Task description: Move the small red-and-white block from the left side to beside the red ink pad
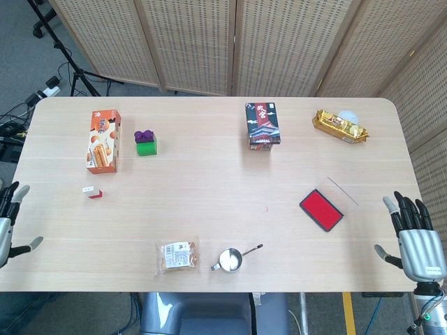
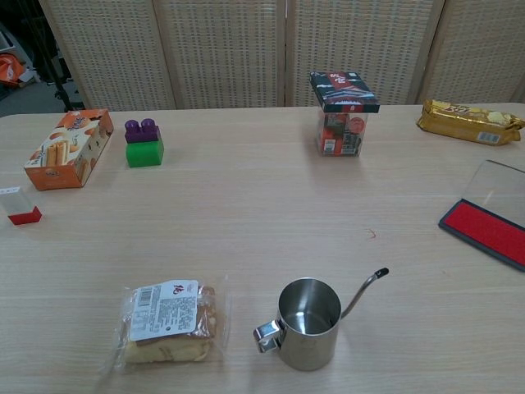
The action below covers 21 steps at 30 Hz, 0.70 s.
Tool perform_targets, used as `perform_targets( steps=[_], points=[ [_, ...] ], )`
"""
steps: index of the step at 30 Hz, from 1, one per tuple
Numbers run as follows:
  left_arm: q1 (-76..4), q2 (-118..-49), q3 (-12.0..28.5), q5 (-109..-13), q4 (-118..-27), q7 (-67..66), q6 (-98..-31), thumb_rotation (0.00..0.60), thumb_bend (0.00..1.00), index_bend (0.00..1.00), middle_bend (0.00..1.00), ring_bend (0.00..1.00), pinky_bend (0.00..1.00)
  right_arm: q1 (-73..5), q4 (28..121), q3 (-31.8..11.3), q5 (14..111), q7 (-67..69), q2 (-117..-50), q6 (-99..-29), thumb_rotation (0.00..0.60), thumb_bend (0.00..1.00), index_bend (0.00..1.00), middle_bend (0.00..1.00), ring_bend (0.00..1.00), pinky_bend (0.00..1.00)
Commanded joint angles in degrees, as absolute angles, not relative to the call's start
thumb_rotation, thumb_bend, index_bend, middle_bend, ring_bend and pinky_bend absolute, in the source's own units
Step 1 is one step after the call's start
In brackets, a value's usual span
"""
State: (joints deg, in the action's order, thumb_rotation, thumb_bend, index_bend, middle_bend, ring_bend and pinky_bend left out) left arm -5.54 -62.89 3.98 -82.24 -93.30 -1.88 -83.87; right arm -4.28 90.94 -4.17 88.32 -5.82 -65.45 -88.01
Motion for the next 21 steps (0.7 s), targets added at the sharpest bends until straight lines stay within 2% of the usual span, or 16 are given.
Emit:
perform_targets(
  steps=[1,8,11,16,21],
  points=[
    [-7.34,-62.89,5.29,-79.47,-93.12,-1.00,-80.47,0.600,0.00,0.00,0.00,0.00,0.00,-4.36,90.94,-4.10,88.28,-5.59,-65.42,-87.71,0.600,0.00,0.00,0.00,0.00,0.00],
    [-15.46,-64.50,10.42,-69.19,-92.62,-1.78,-67.31,0.600,0.02,0.00,0.00,0.00,0.00,-4.82,90.70,-4.02,87.87,-5.29,-65.54,-86.47,0.600,0.00,0.00,0.00,0.00,0.00],
    [-18.69,-67.03,12.40,-64.37,-91.09,-4.19,-63.73,0.600,0.08,0.02,0.00,0.00,0.00,-4.84,90.75,-4.24,87.56,-4.88,-65.38,-86.47,0.600,0.00,0.00,0.00,0.00,0.00],
    [-23.59,-73.84,14.78,-56.12,-86.06,-10.83,-61.42,0.600,0.15,0.21,0.00,0.00,0.00,-4.92,90.61,-4.72,86.45,-3.59,-64.94,-86.02,0.600,0.00,0.00,0.00,0.00,0.00],
    [-26.77,-79.07,15.65,-50.08,-81.45,-15.60,-60.24,0.600,0.17,0.32,0.00,0.00,0.00,-5.19,90.33,-5.01,85.55,-2.53,-64.65,-85.15,0.600,0.00,0.00,0.00,0.00,0.00]
  ],
)
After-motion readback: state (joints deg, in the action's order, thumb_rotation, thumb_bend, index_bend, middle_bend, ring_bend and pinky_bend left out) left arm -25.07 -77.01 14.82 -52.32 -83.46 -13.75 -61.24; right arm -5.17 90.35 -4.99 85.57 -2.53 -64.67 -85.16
